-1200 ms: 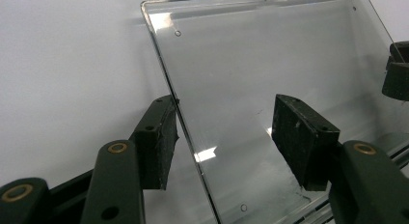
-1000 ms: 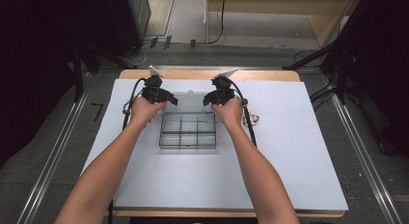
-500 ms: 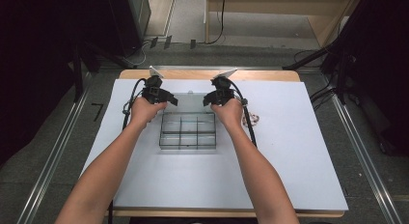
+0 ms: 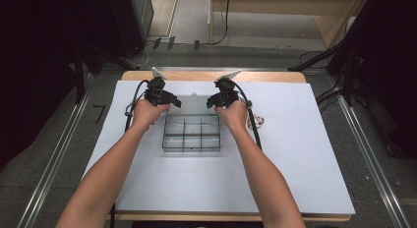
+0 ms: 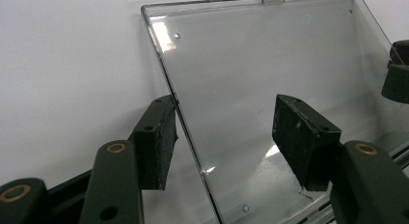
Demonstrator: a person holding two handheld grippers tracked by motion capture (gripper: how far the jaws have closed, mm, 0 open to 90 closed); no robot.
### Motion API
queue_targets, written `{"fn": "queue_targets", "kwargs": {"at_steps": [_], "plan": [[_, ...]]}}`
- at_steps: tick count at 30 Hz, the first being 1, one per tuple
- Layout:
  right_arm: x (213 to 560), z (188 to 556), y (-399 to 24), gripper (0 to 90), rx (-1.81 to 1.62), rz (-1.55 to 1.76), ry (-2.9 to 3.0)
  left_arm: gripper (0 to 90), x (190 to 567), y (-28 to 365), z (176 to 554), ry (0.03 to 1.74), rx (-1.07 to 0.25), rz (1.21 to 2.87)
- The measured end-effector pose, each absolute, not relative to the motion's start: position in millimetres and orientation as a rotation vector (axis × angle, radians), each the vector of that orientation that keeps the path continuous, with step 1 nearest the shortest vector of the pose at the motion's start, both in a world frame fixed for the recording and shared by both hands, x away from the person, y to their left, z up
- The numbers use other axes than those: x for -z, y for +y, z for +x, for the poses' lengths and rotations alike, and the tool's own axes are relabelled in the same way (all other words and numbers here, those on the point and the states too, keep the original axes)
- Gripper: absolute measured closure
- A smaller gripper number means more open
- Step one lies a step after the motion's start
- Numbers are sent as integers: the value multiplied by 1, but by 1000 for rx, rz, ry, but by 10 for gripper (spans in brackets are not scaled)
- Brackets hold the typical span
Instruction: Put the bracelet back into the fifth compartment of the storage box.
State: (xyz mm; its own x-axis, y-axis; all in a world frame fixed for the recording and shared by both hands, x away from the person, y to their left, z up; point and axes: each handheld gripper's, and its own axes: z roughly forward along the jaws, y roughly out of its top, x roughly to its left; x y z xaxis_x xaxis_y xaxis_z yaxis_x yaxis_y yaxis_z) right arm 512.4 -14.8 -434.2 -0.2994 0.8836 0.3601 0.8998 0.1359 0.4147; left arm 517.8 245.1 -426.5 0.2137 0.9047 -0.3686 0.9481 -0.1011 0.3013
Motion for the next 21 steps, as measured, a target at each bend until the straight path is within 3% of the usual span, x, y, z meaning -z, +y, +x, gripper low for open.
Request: {"fn": "queue_targets", "kwargs": {"at_steps": [21], "plan": [[426,508,-21,479,936,-1792,-2415,434,407,251,509,1643,71,2034]]}}
